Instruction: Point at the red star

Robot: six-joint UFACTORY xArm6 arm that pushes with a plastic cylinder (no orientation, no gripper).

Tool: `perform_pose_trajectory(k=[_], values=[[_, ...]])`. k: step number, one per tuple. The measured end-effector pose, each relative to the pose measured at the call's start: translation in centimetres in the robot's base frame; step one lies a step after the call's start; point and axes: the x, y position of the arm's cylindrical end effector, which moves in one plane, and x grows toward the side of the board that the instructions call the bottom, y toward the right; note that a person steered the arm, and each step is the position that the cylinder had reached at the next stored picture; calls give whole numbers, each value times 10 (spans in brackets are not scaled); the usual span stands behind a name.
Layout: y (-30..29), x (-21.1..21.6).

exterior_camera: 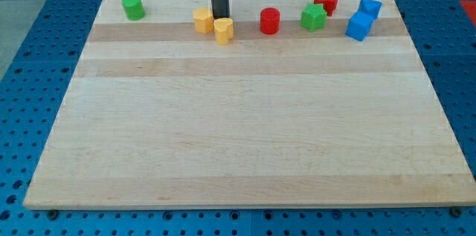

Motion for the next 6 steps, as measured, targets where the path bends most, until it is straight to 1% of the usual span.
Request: perform_pose_trajectory(k=[1, 2, 4, 6], values=[[40, -10], [96, -21], [179, -60], [233, -60]])
